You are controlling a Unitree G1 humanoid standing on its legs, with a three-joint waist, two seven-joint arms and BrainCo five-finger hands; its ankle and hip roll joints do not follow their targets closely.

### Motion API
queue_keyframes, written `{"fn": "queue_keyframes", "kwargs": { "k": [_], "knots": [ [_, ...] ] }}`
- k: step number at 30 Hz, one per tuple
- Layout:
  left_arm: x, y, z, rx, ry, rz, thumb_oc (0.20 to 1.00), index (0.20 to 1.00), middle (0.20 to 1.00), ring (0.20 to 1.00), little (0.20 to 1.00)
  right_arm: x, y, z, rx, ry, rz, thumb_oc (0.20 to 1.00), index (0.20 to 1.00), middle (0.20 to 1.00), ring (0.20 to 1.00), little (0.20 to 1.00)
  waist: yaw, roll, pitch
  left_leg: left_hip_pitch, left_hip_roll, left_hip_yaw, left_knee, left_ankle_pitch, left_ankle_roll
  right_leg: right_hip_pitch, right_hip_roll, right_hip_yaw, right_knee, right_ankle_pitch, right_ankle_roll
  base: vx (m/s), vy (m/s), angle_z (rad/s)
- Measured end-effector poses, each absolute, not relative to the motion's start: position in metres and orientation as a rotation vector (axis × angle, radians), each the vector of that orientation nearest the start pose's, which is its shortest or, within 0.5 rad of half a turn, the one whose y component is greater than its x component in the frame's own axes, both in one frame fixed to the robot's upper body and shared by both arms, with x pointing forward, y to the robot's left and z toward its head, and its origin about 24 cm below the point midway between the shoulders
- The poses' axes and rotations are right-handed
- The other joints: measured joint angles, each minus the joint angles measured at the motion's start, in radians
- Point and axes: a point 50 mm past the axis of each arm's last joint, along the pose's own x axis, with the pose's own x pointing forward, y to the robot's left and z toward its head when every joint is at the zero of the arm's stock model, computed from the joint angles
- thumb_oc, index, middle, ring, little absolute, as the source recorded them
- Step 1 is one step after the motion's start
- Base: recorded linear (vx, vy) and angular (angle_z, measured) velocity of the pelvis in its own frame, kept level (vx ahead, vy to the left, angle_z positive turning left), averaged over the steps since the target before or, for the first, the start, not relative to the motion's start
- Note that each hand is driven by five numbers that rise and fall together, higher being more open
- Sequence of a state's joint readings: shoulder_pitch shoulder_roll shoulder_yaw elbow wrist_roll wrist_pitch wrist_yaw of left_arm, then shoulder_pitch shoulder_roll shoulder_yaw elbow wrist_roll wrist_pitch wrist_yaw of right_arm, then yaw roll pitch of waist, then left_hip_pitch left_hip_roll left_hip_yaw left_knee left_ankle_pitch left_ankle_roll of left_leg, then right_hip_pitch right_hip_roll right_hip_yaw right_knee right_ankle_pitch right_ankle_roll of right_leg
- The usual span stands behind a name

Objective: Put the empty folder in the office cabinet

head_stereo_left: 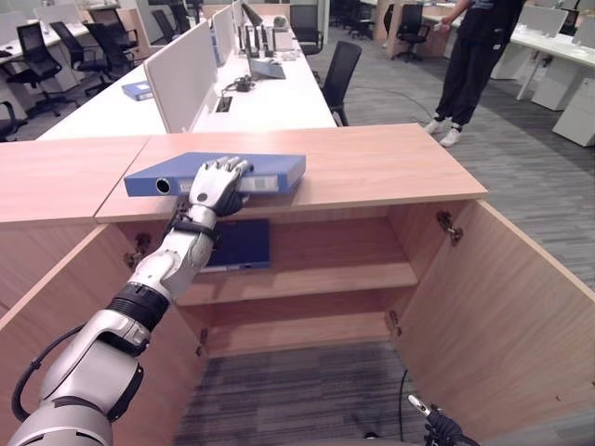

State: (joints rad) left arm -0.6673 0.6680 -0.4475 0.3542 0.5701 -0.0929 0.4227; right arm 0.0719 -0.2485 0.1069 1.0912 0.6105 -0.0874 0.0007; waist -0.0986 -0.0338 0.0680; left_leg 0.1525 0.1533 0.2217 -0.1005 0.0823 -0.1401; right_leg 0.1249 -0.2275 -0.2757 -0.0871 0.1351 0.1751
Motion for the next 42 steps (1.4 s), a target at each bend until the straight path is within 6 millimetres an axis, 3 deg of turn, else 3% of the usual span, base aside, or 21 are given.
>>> {"fn": "queue_keyframes", "kwargs": {
  "k": [6, 9, 12, 17, 21, 29, 33, 39, 41, 42],
  "knots": [
    [0.324, 0.177, 0.202, 1.006, -0.763, 0.174, 0.2, 0.2, 0.2, 0.2, 0.2, 0.106, -0.227, -0.151, 0.274, 0.971, -0.372, 1.0, 1.0, 1.0, 1.0, 1.0, 0.022, 0.009, 0.012, -0.003, -0.001, -0.025, 0.0, 0.008, 0.003, 0.012, 0.001, -0.021, 0.0, 0.001, -0.006, -0.02, -0.047, 0.11],
    [0.297, 0.18, 0.214, 0.722, -0.848, 0.225, 0.2, 0.2, 0.2, 0.2, 0.2, 0.111, -0.223, -0.149, 0.286, 0.944, -0.357, 1.0, 1.0, 1.0, 1.0, 1.0, 0.042, 0.014, 0.016, 0.0, -0.001, -0.043, 0.0, 0.008, 0.003, 0.027, 0.001, -0.042, 0.0, -0.006, -0.005, -0.01, -0.042, 0.17],
    [0.284, 0.185, 0.221, 0.596, -0.879, 0.219, 0.2, 0.2, 0.2, 0.2, 0.2, 0.115, -0.222, -0.147, 0.288, 0.93, -0.348, 1.0, 1.0, 1.0, 1.0, 1.0, 0.063, 0.025, 0.023, 0.001, -0.001, -0.049, 0.0, 0.008, 0.003, 0.036, 0.0, -0.049, 0.0, -0.009, -0.002, -0.01, -0.042, 0.12],
    [0.269, 0.186, 0.235, 0.355, -0.939, 0.141, 0.2, 0.2, 0.2, 0.2, 0.2, 0.116, -0.221, -0.147, 0.294, 0.925, -0.331, 1.0, 1.0, 1.0, 1.0, 1.0, 0.099, 0.038, 0.024, -0.003, -0.001, -0.07, 0.0, 0.003, 0.0, 0.051, -0.001, -0.067, 0.0, -0.019, 0.001, -0.03, -0.035, 0.11],
    [0.258, 0.184, 0.233, 0.162, -0.914, -0.014, 0.2, 0.2, 0.2, 0.2, 0.2, 0.117, -0.222, -0.147, 0.295, 0.923, -0.33, 1.0, 1.0, 1.0, 1.0, 1.0, 0.108, 0.044, 0.021, -0.005, -0.001, -0.075, 0.0, 0.003, 0.001, 0.052, 0.0, -0.071, 0.0, -0.02, -0.001, -0.02, -0.026, 0.04],
    [0.243, 0.183, 0.206, -0.201, -0.762, -0.272, 0.2, 0.2, 0.2, 0.2, 0.2, 0.124, -0.22, -0.143, 0.306, 0.898, -0.292, 1.0, 1.0, 1.0, 1.0, 1.0, 0.112, 0.072, 0.012, -0.004, -0.003, -0.097, 0.0, 0.01, 0.003, 0.068, 0.0, -0.095, -0.001, -0.026, -0.004, -0.01, -0.015, 0.08],
    [0.238, 0.187, 0.184, -0.35, -0.627, -0.362, 0.2, 0.2, 0.2, 0.2, 0.2, 0.122, -0.22, -0.144, 0.312, 0.915, -0.277, 1.0, 1.0, 1.0, 1.0, 1.0, 0.143, 0.091, 0.013, -0.005, -0.003, -0.103, 0.0, 0.01, 0.003, 0.07, 0.0, -0.099, 0.0, -0.026, -0.004, 0.0, -0.008, 0.02],
    [0.231, 0.193, 0.158, -0.318, -0.441, -0.399, 0.2, 0.2, 0.2, 0.2, 0.2, 0.128, -0.224, -0.14, 0.29, 0.891, -0.242, 1.0, 1.0, 1.0, 1.0, 1.0, 0.161, 0.088, 0.015, -0.006, -0.002, -0.107, 0.0, 0.008, 0.004, 0.071, 0.002, -0.1, 0.0, -0.028, -0.002, 0.0, 0.0, 0.0],
    [0.226, 0.199, 0.14, -0.32, -0.365, -0.358, 0.2, 0.2, 0.2, 0.2, 0.2, 0.15, -0.222, -0.121, 0.273, 0.777, -0.165, 1.0, 1.0, 1.0, 1.0, 1.0, 0.154, 0.089, 0.016, -0.006, -0.002, -0.106, 0.0, 0.008, 0.004, 0.071, 0.002, -0.099, 0.0, -0.028, -0.002, 0.0, 0.0, 0.0],
    [0.22, 0.207, 0.118, -0.297, -0.271, -0.294, 0.2, 0.2, 0.2, 0.2, 0.2, 0.174, -0.221, -0.089, 0.216, 0.61, -0.07, 1.0, 1.0, 1.0, 1.0, 1.0, 0.148, 0.088, 0.017, -0.006, -0.001, -0.105, 0.0, 0.008, 0.004, 0.069, 0.002, -0.098, -0.004, -0.029, -0.003, 0.0, 0.0, 0.0]
  ]
}}
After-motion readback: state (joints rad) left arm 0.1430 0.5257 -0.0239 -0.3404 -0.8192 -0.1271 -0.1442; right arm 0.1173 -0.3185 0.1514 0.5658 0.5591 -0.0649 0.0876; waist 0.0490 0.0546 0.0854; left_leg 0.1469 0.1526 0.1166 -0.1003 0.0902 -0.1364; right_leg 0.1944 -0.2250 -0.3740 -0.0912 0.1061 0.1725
